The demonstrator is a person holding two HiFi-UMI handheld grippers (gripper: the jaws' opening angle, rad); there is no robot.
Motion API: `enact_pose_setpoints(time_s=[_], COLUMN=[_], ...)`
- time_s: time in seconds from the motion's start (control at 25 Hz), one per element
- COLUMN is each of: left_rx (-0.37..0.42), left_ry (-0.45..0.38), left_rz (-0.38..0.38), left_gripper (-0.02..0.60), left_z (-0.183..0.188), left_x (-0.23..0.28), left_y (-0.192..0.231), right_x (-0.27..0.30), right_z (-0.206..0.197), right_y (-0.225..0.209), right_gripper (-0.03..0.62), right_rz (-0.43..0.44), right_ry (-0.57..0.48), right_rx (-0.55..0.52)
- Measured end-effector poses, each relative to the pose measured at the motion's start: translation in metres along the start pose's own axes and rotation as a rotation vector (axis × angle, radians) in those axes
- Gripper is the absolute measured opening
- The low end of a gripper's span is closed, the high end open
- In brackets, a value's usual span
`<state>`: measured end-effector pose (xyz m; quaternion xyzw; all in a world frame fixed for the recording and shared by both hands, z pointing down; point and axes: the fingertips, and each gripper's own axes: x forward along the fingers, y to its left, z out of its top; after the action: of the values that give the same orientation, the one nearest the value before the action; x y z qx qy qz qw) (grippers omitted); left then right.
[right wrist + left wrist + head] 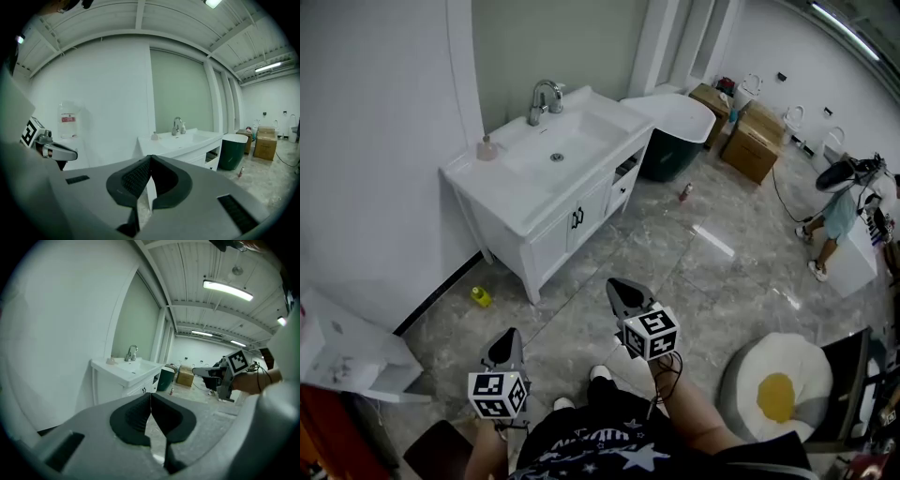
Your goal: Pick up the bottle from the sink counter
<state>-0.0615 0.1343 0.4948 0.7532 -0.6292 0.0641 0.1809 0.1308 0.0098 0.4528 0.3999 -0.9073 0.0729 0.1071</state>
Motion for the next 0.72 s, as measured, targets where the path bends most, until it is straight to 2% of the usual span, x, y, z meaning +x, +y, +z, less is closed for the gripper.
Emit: enact_pose_setpoints(time_s=[0.24, 0.48, 0.56, 0.72], left_rx=[-0.032, -0.038, -0.029, -0.027], left_ry=[0.034, 0.051, 0.045, 0.051], left_rz=[0.016, 0.009, 0.008, 0.015], left_gripper=[0.020, 0.020, 0.020, 0.020], left_z=[-0.023, -0.032, -0.029, -0.028], left_x=[-0.013, -0.020, -0.016, -0.003], left_y=[0.011, 0.014, 0.012, 0.007], right_x=[-0.003, -0.016, -0.017, -0.012], right_z=[-0.012, -0.019, -0.019, -0.022], right_y=[0.010, 0.007, 0.003, -0.011], right_gripper=[0.002, 0.009, 0.118, 0.211], right_rz=[-0.015, -0.041, -0.027, -0.003], right_ry=[0.014, -0.046, -0.048, -0.047], right_rx=[0.005, 0.097, 0.110, 0.141])
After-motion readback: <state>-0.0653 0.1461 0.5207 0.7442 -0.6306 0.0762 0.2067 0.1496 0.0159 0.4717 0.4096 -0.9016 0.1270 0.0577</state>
